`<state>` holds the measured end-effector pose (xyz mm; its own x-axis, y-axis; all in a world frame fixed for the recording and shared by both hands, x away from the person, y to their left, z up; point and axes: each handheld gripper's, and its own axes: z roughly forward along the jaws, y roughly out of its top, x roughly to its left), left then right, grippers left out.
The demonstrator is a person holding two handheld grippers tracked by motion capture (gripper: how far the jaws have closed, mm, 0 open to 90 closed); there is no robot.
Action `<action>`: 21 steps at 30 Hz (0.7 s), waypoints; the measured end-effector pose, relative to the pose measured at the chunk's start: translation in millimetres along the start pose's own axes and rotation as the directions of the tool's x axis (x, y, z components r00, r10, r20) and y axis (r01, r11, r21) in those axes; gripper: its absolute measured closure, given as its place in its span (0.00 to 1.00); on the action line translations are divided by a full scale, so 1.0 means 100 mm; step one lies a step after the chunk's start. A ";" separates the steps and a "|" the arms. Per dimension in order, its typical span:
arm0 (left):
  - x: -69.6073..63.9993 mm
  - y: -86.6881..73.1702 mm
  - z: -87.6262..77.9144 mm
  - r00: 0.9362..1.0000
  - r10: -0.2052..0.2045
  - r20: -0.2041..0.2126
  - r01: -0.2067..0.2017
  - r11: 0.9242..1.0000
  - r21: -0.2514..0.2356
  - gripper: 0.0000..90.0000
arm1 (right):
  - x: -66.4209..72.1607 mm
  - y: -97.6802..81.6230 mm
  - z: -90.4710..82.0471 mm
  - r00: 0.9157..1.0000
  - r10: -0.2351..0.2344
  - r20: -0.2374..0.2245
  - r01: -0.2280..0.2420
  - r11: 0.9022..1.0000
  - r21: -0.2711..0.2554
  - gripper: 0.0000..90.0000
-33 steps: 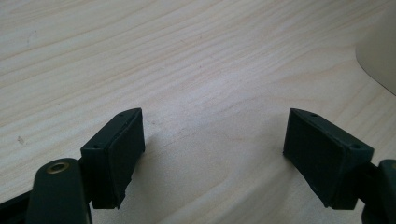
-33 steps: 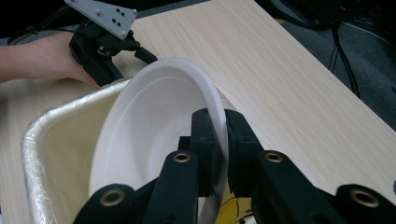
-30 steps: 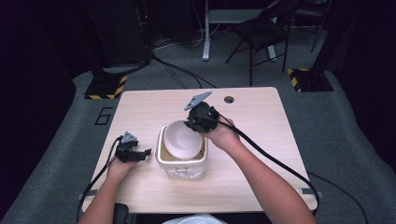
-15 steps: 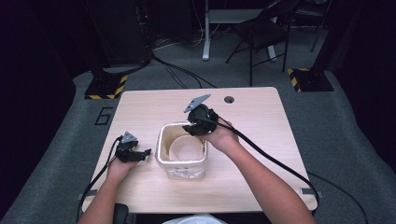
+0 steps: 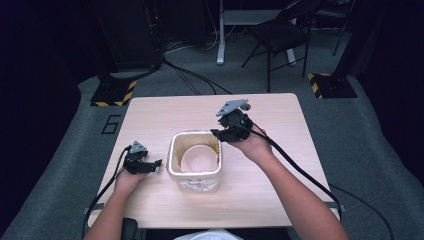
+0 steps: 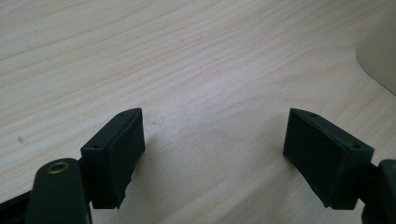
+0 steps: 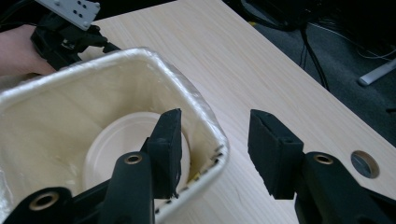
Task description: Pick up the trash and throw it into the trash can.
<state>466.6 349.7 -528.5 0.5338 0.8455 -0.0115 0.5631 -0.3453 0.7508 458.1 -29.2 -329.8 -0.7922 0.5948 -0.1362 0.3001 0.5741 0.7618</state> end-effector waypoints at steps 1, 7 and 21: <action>0.00 0.00 0.00 1.000 0.003 0.001 -0.003 1.000 0.000 0.23 | 0.00 0.00 0.00 1.000 0.000 0.000 0.000 1.000 0.000 0.60; 0.00 0.00 0.00 1.000 0.000 -0.001 0.000 1.000 0.001 0.23 | -0.11 -0.13 -0.11 0.999 0.024 0.028 -0.023 0.999 -0.024 0.60; 0.00 0.00 0.00 1.000 -0.001 -0.002 0.001 1.000 0.002 0.23 | -0.26 -0.43 -0.23 0.995 0.066 0.074 -0.062 0.997 -0.055 0.58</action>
<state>466.3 349.6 -528.4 0.5322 0.8466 -0.0115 0.5652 -0.3451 0.7493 453.7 -82.6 -344.1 -0.7291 0.6714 -0.1324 0.3186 0.5042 0.8027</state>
